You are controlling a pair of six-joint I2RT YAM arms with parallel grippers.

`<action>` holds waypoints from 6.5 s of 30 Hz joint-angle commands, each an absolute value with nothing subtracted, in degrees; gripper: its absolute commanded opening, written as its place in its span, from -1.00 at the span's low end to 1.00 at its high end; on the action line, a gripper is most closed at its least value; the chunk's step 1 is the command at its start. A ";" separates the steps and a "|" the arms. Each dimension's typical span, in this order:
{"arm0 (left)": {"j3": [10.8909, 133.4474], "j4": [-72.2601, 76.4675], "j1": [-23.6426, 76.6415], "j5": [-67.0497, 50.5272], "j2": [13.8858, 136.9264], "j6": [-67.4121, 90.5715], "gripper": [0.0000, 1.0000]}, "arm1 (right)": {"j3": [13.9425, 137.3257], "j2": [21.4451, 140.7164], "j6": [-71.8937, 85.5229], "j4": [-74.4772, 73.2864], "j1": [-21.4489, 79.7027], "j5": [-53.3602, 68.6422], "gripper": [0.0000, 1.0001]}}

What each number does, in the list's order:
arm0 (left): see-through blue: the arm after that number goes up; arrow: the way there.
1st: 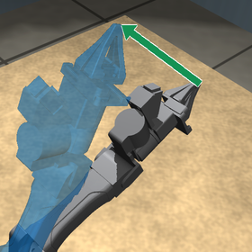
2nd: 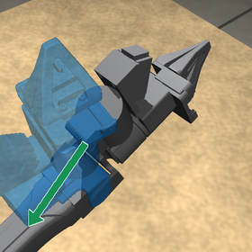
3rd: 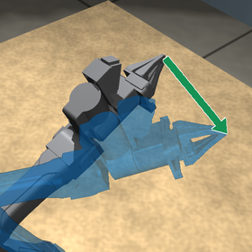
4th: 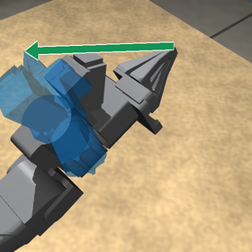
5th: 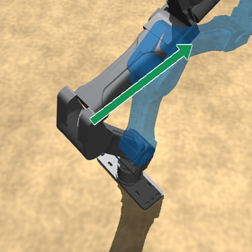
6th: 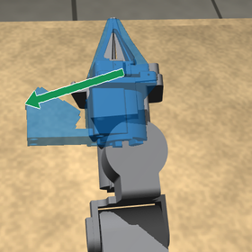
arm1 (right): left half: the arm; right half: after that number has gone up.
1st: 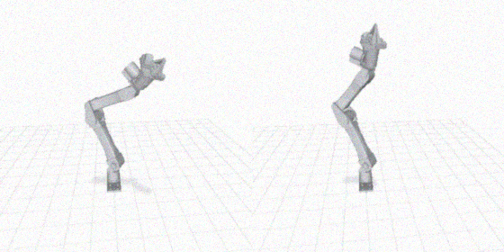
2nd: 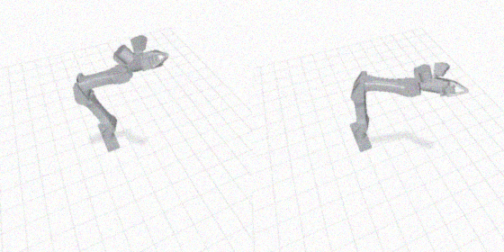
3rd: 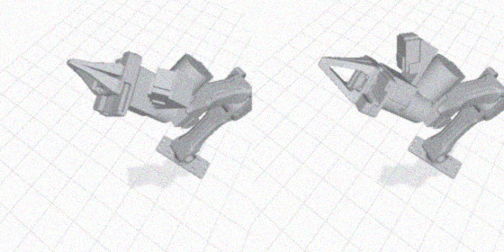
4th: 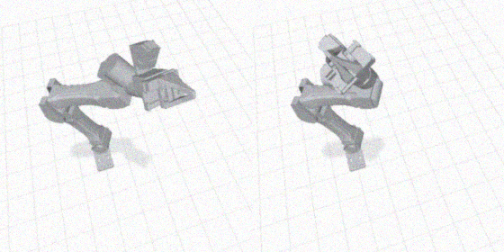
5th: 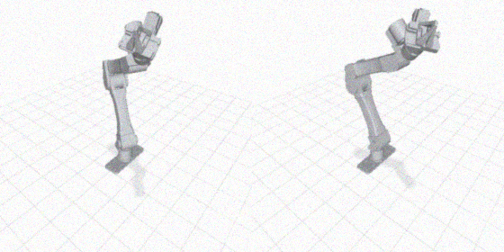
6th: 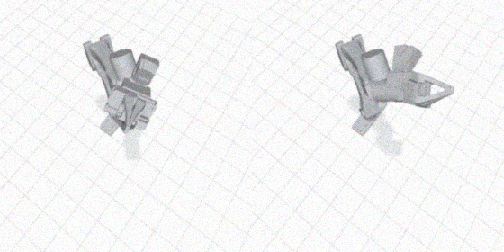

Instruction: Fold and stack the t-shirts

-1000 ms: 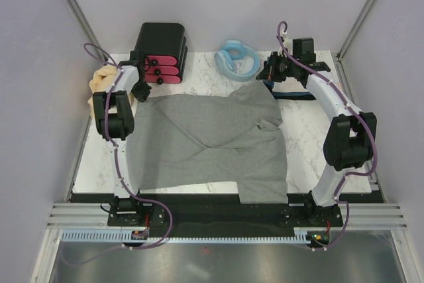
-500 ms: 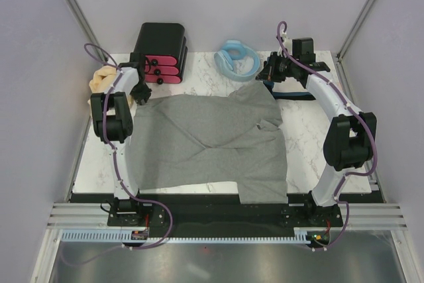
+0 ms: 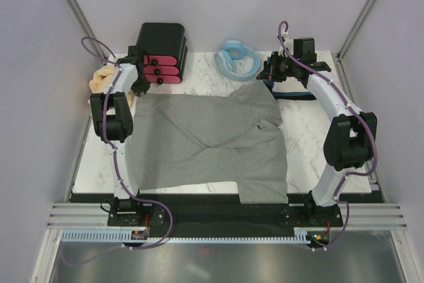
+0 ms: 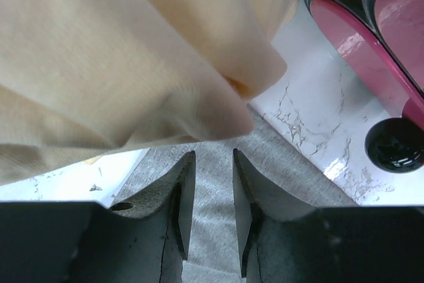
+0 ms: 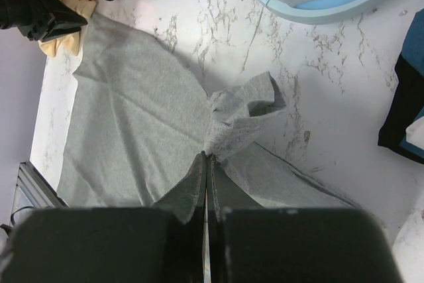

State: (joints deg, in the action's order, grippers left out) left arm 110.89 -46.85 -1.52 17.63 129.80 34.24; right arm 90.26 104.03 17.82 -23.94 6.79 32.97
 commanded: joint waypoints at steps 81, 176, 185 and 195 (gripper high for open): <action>96.06 -46.05 -1.67 21.62 121.20 30.67 -0.21 | 88.68 102.30 20.57 -19.25 4.75 38.14 -1.00; 104.33 -51.68 -2.64 14.86 126.56 34.80 -0.01 | 86.05 98.26 22.15 -17.58 2.99 40.17 -1.00; 103.54 -51.94 -2.55 14.41 127.62 33.93 0.06 | 86.66 98.88 22.41 -17.49 2.90 40.52 -1.00; 101.79 -53.88 -1.85 16.08 127.71 31.46 -0.33 | 86.66 98.61 22.41 -17.49 2.64 40.52 -1.00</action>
State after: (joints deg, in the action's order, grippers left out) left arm 102.37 -51.66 -2.13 14.74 127.52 32.88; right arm 85.93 101.08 22.35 -20.08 3.09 39.11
